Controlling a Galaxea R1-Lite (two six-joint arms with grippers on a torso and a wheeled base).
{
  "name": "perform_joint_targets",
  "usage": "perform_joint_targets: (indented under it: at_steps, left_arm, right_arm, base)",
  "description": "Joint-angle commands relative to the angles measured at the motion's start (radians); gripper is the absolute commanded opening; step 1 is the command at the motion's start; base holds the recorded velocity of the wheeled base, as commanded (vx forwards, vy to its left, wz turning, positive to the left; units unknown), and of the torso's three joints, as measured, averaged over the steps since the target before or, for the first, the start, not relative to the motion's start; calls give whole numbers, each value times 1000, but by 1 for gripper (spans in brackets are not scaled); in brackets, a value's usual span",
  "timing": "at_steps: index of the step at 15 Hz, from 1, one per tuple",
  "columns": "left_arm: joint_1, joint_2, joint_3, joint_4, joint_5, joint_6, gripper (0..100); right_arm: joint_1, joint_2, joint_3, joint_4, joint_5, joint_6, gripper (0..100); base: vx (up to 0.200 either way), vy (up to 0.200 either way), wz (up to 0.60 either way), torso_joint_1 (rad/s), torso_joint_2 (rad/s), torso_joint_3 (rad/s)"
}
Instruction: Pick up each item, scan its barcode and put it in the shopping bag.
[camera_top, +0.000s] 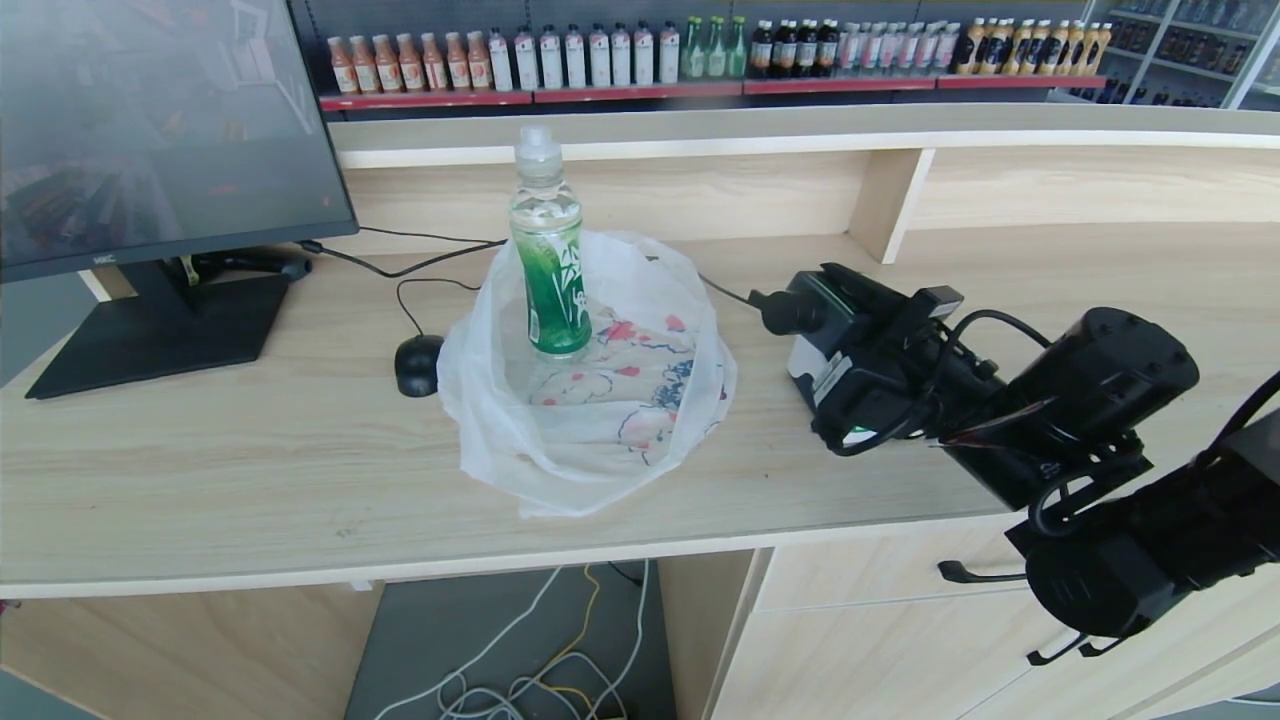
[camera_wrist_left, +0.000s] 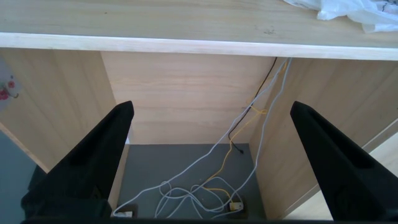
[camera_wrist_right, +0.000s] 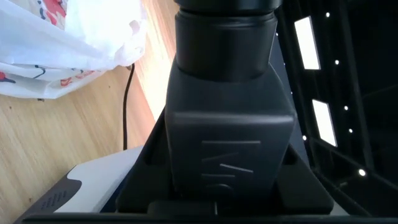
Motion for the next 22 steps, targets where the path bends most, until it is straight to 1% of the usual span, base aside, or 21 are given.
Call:
perform_joint_targets:
  at_steps: [1, 8, 10, 12, 14, 16, 19, 22]
  left_arm:
    - [0, 0, 0, 0, 0, 0, 100]
    - [0, 0, 0, 0, 0, 0, 100]
    - [0, 0, 0, 0, 0, 0, 100]
    - [0, 0, 0, 0, 0, 0, 100]
    - [0, 0, 0, 0, 0, 0, 100]
    - [0, 0, 0, 0, 0, 0, 100]
    - [0, 0, 0, 0, 0, 0, 100]
    - [0, 0, 0, 0, 0, 0, 100]
  right_arm:
    - [-5, 5, 5, 4, -1, 2, 0]
    - [-10, 14, 19, 4, -2, 2, 0]
    - [-6, 10, -38, 4, -37, 28, 0]
    - [3, 7, -53, 4, -62, 48, 0]
    - [24, 1, -33, 4, -77, 81, 0]
    - [43, -9, 34, 4, -93, 89, 0]
    - [64, -18, 51, 4, -111, 101, 0]
    - [61, -18, 75, 4, -132, 129, 0]
  base:
    - [0, 0, 0, 0, 0, 0]
    - [0, 0, 0, 0, 0, 0]
    - [0, 0, 0, 0, 0, 0]
    - [0, 0, 0, 0, 0, 0]
    - [0, 0, 0, 0, 0, 0]
    - [0, 0, 0, 0, 0, 0]
    - [0, 0, 0, 0, 0, 0]
    - [0, 0, 0, 0, 0, 0]
